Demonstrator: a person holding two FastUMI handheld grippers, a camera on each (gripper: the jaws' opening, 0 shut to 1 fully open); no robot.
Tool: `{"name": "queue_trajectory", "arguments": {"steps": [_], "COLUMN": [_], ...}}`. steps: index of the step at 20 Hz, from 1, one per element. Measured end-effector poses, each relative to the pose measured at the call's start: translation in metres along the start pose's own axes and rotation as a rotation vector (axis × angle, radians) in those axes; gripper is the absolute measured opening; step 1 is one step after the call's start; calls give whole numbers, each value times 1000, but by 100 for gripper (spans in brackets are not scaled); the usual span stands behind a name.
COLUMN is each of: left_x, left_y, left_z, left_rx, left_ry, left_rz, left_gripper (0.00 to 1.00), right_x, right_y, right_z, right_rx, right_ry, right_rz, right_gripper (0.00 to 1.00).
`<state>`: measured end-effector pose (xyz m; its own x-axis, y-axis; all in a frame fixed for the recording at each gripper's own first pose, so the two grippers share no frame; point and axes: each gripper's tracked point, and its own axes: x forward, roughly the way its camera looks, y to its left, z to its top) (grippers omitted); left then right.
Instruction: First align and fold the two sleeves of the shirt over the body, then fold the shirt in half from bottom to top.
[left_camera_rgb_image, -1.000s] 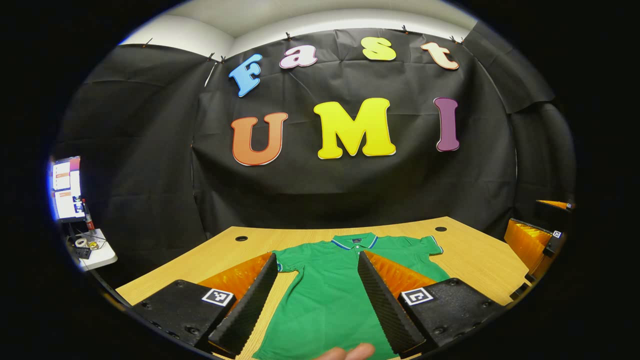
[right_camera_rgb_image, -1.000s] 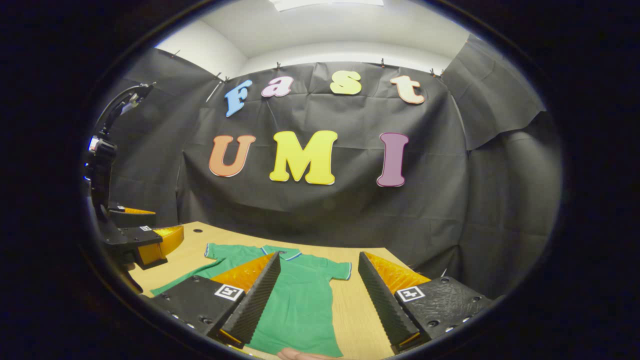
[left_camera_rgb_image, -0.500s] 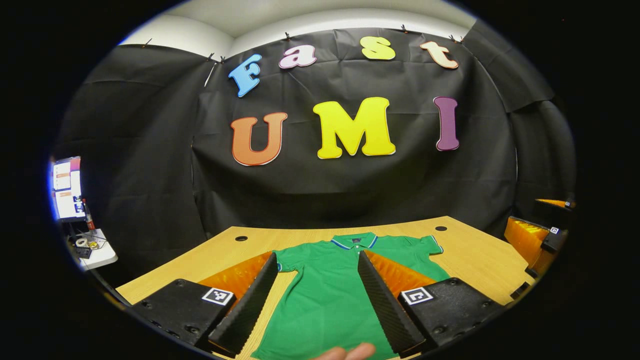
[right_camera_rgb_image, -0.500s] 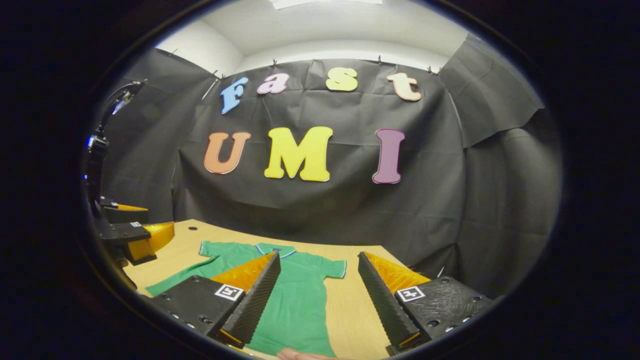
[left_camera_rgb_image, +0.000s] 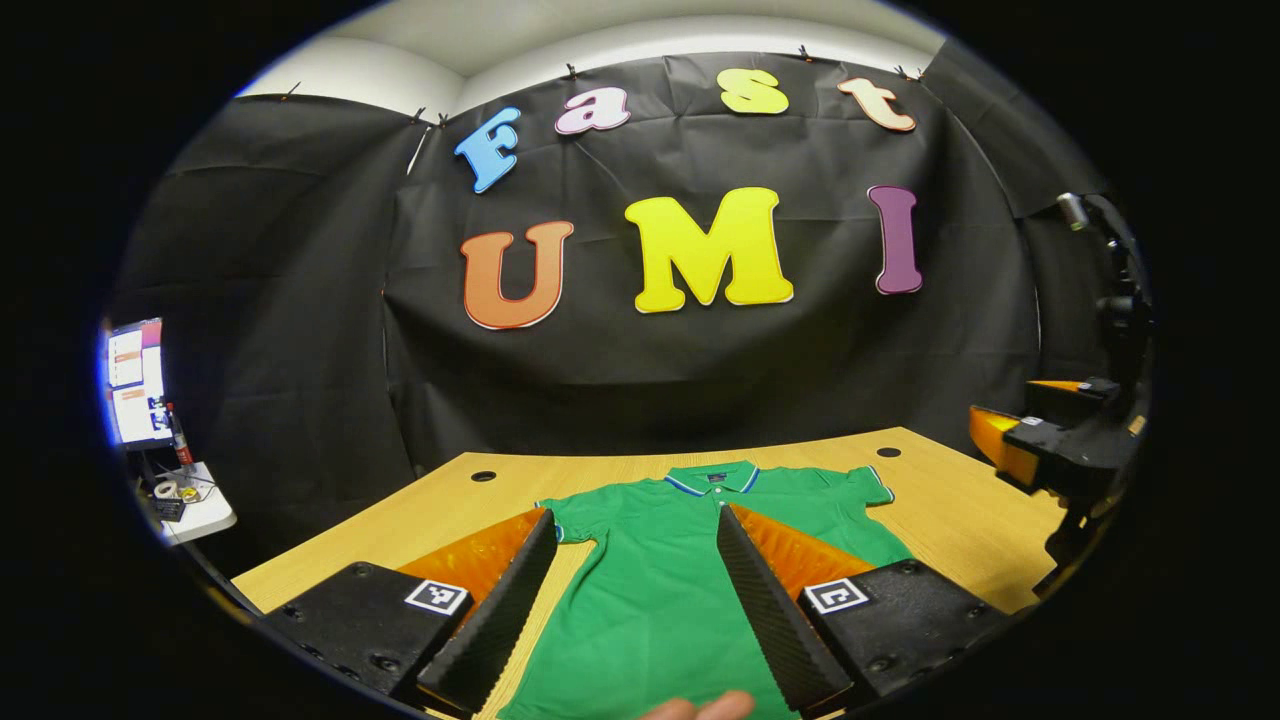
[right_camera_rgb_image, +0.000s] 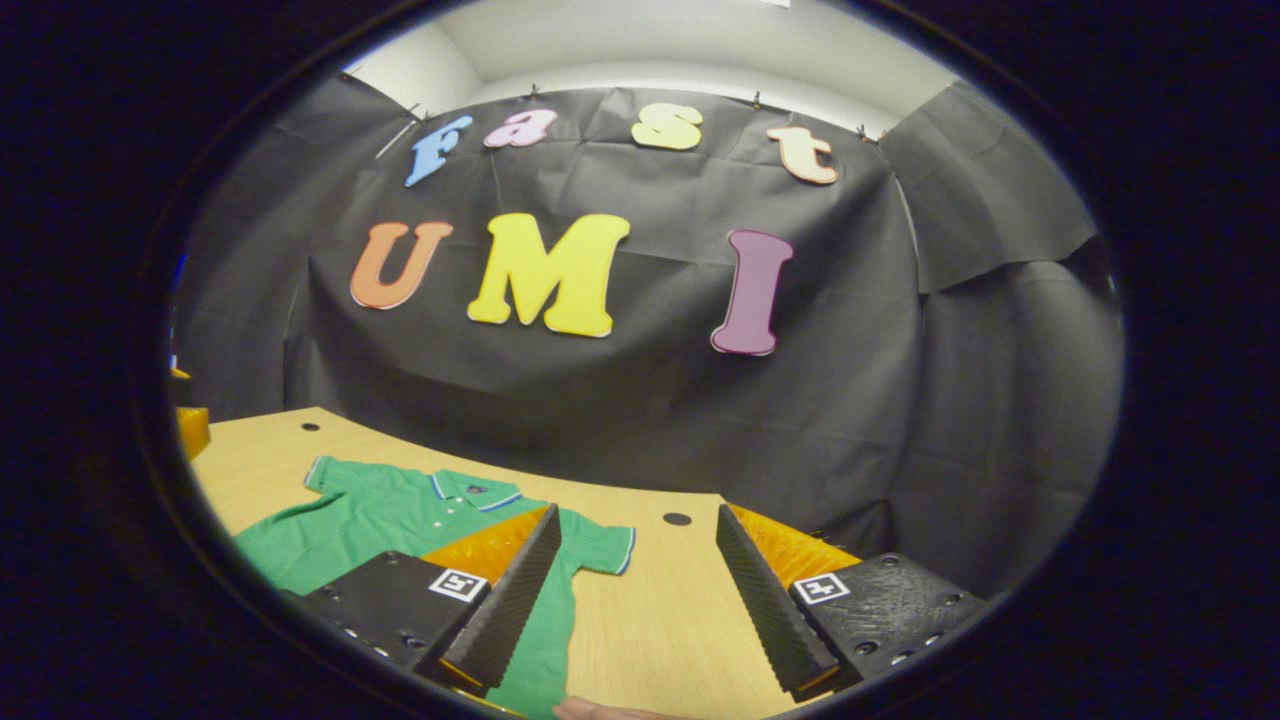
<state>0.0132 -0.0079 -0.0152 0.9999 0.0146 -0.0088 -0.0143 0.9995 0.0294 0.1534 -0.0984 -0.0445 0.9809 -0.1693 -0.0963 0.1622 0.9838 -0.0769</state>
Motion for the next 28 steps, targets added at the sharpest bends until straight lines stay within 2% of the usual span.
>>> {"name": "queue_trajectory", "arguments": {"steps": [4,9,12,13,15,18,20,22,23,24,25,26,28], "left_x": [8,19,25,26,31,36,38,39,38,39,39,38,38], "left_y": [-8,4,13,14,18,21,22,23,21,21,21,22,23], "left_z": [-10,-17,-22,-23,-26,-33,-37,-38,-39,-39,-38,-37,-36], "left_rx": [0,-7,-9,-10,-15,-22,-28,-29,-27,-25,-23,-20,-18], "left_ry": [23,33,46,50,60,81,94,100,102,100,98,95,89], "left_rz": [-13,17,40,45,52,54,56,55,54,55,54,53,56], "left_gripper": [100,100,100,100,100,100,100,100,100,100,100,100,100], "right_x": [93,174,208,220,232,242,244,247,250,249,253,251,253], "right_y": [-9,5,22,25,30,32,36,34,34,37,39,44,48], "right_z": [-52,-100,-131,-139,-154,-170,-174,-176,-177,-177,-177,-176,-175], "right_rx": [33,51,57,57,57,71,130,187,192,194,188,202,217], "right_ry": [217,368,462,476,522,579,601,616,616,623,612,624,625], "right_rz": [-5,11,42,42,39,44,59,41,39,49,54,73,77], "right_gripper": [96,95,96,93,96,92,87,75,62,58,44,43,16]}}
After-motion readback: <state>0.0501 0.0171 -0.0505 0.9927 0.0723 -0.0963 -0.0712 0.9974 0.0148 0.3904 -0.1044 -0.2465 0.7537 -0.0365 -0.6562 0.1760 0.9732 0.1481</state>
